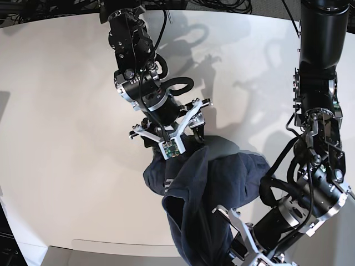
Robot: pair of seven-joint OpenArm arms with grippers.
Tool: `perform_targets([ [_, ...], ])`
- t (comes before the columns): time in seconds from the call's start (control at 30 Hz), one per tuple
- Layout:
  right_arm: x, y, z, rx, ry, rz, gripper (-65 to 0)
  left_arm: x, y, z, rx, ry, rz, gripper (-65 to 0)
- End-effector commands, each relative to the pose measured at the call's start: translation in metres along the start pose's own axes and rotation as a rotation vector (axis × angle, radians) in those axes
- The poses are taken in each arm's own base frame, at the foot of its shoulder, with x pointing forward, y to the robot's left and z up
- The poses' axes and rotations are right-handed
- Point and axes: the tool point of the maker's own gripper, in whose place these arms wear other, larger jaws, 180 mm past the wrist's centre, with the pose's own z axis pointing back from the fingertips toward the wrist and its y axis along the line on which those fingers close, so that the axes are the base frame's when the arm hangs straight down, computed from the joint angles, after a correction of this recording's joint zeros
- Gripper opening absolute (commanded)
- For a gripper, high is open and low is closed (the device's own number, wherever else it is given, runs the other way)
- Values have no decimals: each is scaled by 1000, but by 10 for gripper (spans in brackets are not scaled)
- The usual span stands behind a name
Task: Layout the t-shirt on the table in an organized manner, then fold the t-shirt properly
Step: 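Lift the shirt with the left gripper and swing it away from the right gripper, then grasp the hanging shirt with the right gripper below the left gripper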
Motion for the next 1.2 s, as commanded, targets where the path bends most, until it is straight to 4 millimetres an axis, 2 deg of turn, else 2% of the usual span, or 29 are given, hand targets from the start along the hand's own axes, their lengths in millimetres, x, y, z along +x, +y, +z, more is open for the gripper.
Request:
perform_targets([
  [0.0, 21, 7, 3, 18, -72, 3, -259, 20, 9, 3, 27, -61, -17, -650],
  [0.17, 24, 21, 5, 52, -83, 25, -259, 22, 7, 2, 22, -68, -11, -650],
  [0.27, 24, 20, 2, 47, -79, 24, -259, 23, 6, 2, 20, -70, -10, -650],
  [0.43, 33, 12, -1, 27, -94, 31, -259, 23, 6, 2, 20, -69, -10, -650],
  [0.5, 38, 2, -1, -10, -103, 46, -259, 19, 5, 1, 17, -62, -4, -650],
  [0.77, 48, -9, -18, -41, -125, 63, -258, 18, 4, 1, 16, -60, -3, -650],
  [1.03, 57, -17, -20, -71, -141, 41, -258, 18, 5, 2, 18, -59, -3, -650],
  [1.17, 63, -30, -19, -100, -154, 26, -258, 18, 5, 2, 18, -59, -3, -650],
])
